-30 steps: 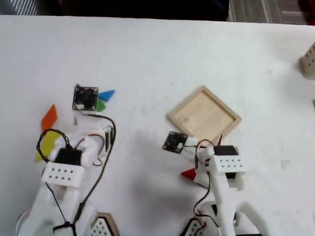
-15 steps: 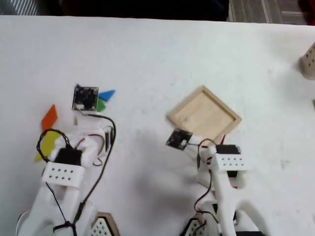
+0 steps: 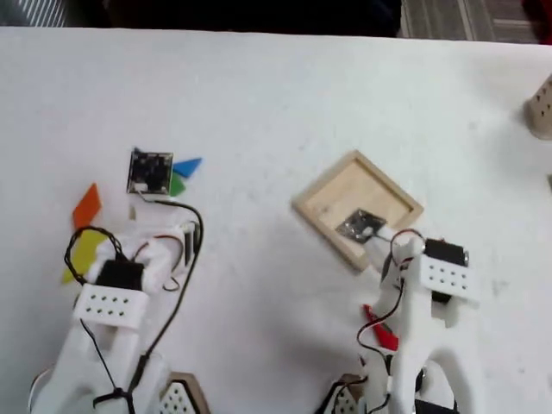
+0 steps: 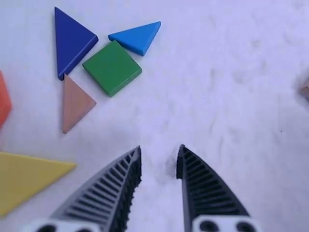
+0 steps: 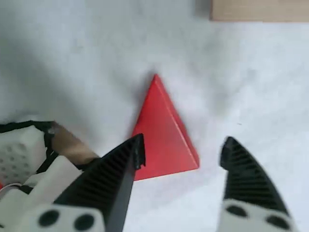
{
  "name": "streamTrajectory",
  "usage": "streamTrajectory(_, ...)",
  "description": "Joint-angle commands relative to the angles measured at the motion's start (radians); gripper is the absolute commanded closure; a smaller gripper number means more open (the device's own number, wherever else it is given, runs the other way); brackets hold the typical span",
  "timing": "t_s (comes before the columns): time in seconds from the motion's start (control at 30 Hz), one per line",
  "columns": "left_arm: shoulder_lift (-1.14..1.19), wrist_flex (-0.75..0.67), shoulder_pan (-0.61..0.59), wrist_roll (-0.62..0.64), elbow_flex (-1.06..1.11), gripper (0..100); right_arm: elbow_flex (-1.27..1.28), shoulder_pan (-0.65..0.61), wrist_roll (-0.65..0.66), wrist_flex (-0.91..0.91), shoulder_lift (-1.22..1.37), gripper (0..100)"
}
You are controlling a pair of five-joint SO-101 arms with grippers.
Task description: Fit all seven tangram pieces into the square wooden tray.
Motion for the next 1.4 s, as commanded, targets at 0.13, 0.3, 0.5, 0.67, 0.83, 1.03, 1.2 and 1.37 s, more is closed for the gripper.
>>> streamTrajectory(0.13,0.004,-0.028,0.004,-0.011,-0.006,86,0.068,0.122,0.247,0.016,-0.004,62.2)
streamTrajectory(0.3,0.004,-0.028,0.004,-0.011,-0.006,86,0.121,0.208,0.436,0.010,-0.002,62.2)
streamTrajectory(0.5,0.004,-0.028,0.004,-0.011,-0.006,86,0.207,0.242,0.571,-0.065,-0.012,62.2)
streamTrajectory(0.67,0.004,-0.025,0.004,-0.011,-0.006,86,0.203,0.245,0.566,-0.145,-0.015,62.2)
streamTrajectory(0.83,0.004,-0.023,0.004,-0.011,-0.006,86,0.146,0.332,0.529,-0.323,-0.015,62.2)
streamTrajectory(1.03,0.004,-0.021,0.010,-0.011,-0.006,86,0.140,0.438,0.529,-0.579,-0.015,62.2)
streamTrajectory(1.2,0.004,-0.020,0.028,-0.011,-0.006,86,0.144,0.475,0.528,-0.605,-0.010,62.2)
streamTrajectory(1.37,0.004,-0.020,0.028,-0.011,-0.006,86,0.143,0.461,0.439,-0.496,-0.004,62.2)
